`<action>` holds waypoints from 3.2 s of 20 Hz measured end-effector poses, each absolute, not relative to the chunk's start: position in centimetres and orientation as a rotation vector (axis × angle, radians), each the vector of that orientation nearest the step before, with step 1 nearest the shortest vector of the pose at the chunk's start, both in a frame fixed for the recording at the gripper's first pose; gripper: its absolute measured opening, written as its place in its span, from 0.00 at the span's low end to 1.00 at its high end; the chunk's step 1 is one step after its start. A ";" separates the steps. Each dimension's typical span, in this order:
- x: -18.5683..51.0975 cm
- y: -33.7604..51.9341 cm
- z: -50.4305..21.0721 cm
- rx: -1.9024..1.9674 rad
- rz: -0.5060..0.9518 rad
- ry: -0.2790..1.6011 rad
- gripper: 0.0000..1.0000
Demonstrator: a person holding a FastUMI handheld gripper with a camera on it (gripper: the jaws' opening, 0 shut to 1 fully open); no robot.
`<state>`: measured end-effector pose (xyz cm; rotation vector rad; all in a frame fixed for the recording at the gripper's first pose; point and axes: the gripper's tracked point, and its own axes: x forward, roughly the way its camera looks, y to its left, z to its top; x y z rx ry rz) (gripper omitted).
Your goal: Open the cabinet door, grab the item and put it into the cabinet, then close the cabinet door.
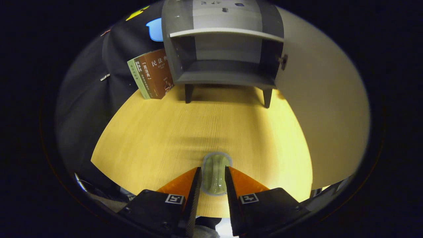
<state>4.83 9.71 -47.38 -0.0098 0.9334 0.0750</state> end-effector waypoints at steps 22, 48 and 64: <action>5.8 8.3 -55.3 -0.128 0.095 1.121 0.14; 28.8 9.3 -13.1 -0.067 0.024 0.228 0.14; 45.1 9.1 -17.9 -0.046 0.029 0.298 0.14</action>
